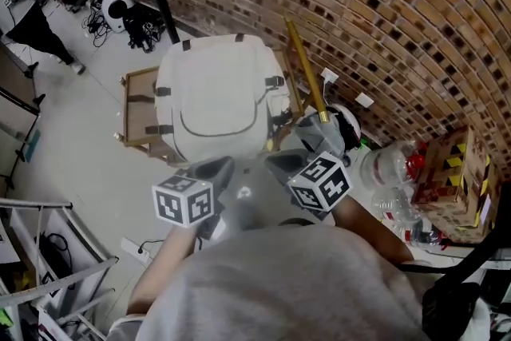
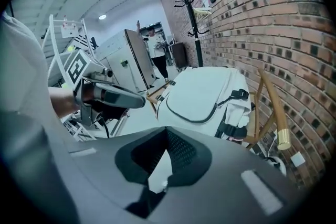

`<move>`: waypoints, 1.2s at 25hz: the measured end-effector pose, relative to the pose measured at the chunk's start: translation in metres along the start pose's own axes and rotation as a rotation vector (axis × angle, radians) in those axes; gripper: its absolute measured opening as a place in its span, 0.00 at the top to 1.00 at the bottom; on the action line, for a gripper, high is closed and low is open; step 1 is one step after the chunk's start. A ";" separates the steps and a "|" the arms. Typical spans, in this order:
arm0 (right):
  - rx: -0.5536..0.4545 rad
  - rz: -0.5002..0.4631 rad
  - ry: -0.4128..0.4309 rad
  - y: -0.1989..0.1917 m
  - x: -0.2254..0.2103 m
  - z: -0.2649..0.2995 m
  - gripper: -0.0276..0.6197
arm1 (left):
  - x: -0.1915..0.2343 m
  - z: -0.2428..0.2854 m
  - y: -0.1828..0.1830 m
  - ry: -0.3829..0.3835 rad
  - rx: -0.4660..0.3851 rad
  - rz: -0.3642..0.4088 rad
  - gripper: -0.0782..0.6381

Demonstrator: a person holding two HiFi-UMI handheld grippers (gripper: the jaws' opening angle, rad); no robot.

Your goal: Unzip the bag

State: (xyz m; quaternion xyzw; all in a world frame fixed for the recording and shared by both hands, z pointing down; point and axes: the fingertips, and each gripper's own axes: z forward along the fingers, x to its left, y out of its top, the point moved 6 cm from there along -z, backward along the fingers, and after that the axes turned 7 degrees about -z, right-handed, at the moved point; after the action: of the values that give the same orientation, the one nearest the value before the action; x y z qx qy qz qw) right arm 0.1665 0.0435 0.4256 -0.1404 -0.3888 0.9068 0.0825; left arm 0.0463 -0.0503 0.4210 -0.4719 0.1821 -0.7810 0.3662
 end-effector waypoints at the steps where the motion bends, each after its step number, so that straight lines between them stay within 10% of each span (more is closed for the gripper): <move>1: -0.001 0.009 -0.007 0.001 -0.005 0.002 0.95 | 0.003 0.003 0.001 -0.004 0.007 -0.002 0.89; 18: 0.013 -0.047 0.102 0.042 -0.099 0.027 0.95 | 0.027 0.066 0.063 0.058 0.022 -0.053 0.89; 30: 0.096 -0.238 0.111 0.067 -0.164 0.059 0.75 | 0.056 0.091 0.085 0.143 -0.009 -0.150 0.89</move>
State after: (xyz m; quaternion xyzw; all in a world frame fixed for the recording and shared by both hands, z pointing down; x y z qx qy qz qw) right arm 0.3000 -0.0849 0.4465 -0.1391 -0.3537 0.8990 0.2175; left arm 0.1435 -0.1427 0.4458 -0.4287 0.1754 -0.8371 0.2909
